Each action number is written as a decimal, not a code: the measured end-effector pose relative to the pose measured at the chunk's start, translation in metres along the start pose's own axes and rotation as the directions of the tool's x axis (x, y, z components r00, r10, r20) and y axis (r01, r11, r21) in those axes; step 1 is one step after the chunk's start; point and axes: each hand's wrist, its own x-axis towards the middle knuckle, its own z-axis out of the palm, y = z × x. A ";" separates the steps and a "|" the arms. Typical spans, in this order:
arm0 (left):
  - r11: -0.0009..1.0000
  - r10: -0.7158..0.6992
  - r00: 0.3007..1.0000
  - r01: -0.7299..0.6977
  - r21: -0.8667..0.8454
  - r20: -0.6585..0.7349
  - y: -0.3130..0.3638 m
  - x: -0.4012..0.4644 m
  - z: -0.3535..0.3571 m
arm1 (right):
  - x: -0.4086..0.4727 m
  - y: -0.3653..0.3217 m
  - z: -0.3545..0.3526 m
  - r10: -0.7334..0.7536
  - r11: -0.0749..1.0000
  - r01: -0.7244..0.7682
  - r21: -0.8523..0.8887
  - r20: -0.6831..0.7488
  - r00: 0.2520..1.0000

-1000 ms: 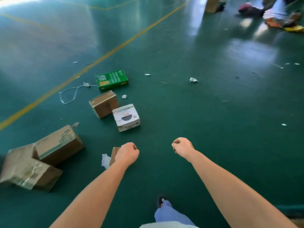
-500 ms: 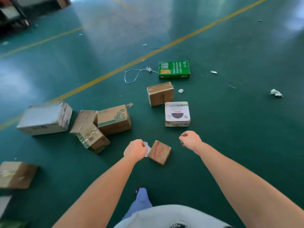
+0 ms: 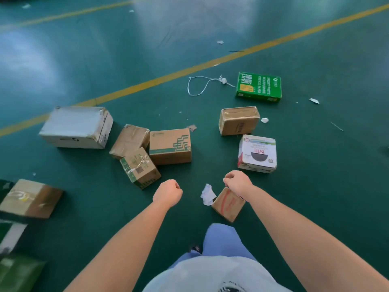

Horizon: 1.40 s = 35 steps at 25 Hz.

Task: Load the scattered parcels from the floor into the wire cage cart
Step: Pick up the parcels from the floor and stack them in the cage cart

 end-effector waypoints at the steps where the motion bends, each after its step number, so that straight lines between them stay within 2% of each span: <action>1: 1.000 -0.030 0.999 0.030 -0.006 0.024 -0.010 0.009 -0.006 | 0.010 -0.014 0.010 -0.010 1.000 0.010 -0.015 0.020 1.000; 12: 0.958 -0.252 0.965 0.259 -0.124 0.071 -0.081 0.181 -0.126 | 0.167 -0.190 0.096 0.016 0.997 0.006 -0.082 0.268 0.963; 17: 0.916 -0.341 0.934 0.355 -0.188 0.104 -0.130 0.267 -0.150 | 0.248 -0.247 0.159 0.040 0.979 0.036 -0.202 0.357 0.933; 24: 0.825 -0.448 0.876 0.483 -0.295 0.180 -0.243 0.403 -0.090 | 0.365 -0.256 0.302 0.137 0.958 -0.017 -0.287 0.403 0.905; 32: 0.588 -0.635 0.716 0.692 -0.419 0.291 -0.343 0.519 -0.003 | 0.473 -0.214 0.450 0.235 0.951 -0.131 -0.279 0.381 0.894; 35: 0.440 -0.591 0.703 0.693 -0.571 0.396 -0.371 0.552 0.021 | 0.495 -0.197 0.479 0.262 0.957 -0.182 -0.224 0.403 0.877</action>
